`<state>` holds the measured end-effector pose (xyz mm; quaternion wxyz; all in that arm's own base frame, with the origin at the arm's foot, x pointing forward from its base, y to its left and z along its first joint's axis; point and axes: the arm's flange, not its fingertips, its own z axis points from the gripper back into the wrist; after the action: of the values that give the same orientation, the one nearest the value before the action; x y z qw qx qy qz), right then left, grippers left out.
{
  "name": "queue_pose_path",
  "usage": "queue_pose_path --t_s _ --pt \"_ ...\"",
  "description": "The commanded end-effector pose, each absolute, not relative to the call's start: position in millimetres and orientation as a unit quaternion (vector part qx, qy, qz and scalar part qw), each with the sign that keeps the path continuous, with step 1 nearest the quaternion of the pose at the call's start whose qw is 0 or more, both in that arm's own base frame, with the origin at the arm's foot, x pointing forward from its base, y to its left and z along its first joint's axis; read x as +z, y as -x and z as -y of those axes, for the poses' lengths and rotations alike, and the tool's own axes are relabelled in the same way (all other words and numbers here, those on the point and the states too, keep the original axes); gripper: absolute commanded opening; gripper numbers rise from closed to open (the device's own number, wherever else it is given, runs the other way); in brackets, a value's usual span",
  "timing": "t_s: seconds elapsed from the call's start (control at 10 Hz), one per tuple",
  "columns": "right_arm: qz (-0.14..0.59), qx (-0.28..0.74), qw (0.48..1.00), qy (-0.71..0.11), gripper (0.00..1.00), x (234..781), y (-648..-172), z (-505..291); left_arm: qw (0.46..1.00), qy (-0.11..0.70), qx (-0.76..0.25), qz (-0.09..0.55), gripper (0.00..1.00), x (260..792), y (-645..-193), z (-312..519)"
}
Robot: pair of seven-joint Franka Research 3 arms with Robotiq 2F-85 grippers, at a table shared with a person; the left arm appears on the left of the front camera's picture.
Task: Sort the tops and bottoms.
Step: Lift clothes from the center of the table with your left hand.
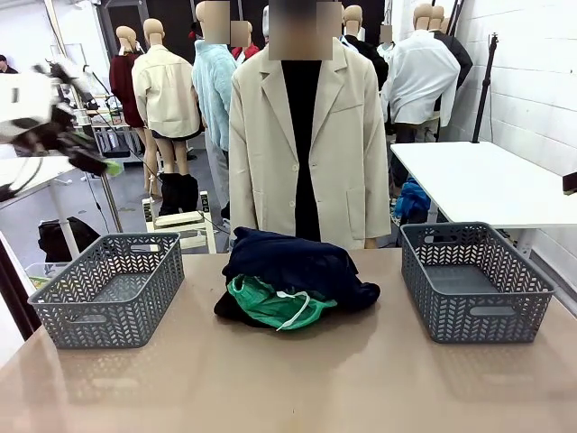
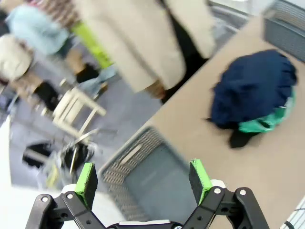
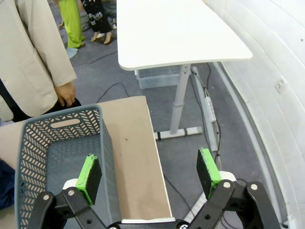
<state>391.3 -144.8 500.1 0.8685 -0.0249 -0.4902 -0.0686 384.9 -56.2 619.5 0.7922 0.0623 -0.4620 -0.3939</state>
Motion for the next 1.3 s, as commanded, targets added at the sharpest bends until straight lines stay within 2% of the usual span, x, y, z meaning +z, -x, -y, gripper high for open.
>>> queue_pose_path --t_s 0.0,0.1,0.5,1.1,1.2 --pt "0.484 -0.072 0.872 0.023 1.00 502 -389 144 0.775 -0.006 -0.478 0.413 1.00 616 -424 77" --pt "0.484 -0.072 0.872 0.023 1.00 502 -389 144 0.792 -0.062 -0.394 0.462 1.00 620 -385 56" --pt "0.484 -0.072 0.872 0.023 1.00 502 -389 144 0.790 -0.048 -0.412 0.452 1.00 622 -393 66" --pt "0.484 -0.072 0.872 0.023 1.00 502 -389 144 0.735 0.111 -0.599 0.297 1.00 616 -512 195" --pt "0.484 -0.072 0.872 0.023 1.00 502 -389 144 0.735 0.105 -0.612 0.272 1.00 605 -531 214"
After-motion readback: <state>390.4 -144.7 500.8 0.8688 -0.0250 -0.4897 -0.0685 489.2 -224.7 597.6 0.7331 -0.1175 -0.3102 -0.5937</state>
